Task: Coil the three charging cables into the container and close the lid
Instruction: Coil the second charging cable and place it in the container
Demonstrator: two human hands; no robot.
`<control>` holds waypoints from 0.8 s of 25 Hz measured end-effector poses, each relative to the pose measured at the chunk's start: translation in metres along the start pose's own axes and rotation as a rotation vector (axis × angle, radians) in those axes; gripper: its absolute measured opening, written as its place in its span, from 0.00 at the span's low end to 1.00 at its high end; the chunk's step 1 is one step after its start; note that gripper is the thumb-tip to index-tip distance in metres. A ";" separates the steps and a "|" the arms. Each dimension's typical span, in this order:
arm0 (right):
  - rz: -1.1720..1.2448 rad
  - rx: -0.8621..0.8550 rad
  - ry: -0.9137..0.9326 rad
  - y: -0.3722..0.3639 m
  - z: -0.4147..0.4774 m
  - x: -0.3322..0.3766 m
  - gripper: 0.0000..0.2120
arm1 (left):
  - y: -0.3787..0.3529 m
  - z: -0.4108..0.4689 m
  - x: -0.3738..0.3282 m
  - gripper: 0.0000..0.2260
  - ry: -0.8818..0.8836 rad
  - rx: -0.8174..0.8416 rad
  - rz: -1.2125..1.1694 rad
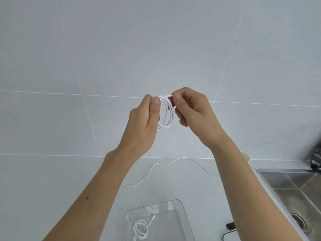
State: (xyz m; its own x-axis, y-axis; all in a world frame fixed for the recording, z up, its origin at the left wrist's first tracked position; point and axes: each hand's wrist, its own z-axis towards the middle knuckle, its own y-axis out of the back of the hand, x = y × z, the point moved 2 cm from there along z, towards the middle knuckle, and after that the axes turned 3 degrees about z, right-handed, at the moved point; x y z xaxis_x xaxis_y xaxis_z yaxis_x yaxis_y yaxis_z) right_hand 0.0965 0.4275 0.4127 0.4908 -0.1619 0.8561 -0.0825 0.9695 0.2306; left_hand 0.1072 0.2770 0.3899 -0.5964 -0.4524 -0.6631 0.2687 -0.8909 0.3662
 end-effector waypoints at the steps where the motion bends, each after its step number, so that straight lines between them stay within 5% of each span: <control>1: -0.029 -0.007 0.012 0.002 -0.001 0.001 0.10 | 0.002 0.001 0.002 0.18 0.010 -0.011 -0.003; 10: -0.267 -0.167 -0.055 0.024 0.000 0.006 0.08 | 0.005 0.009 0.002 0.17 0.054 0.049 -0.088; 20: 0.267 -0.085 -0.142 0.015 0.004 0.005 0.09 | 0.005 0.011 -0.004 0.19 0.025 0.144 -0.218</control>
State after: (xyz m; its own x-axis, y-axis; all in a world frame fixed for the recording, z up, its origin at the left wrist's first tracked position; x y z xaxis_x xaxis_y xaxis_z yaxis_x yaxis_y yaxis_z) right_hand 0.0943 0.4404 0.4217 0.3347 0.0824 0.9387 -0.1167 0.9921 -0.0454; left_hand 0.1030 0.2751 0.4015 -0.6087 -0.2524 -0.7522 0.0238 -0.9534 0.3007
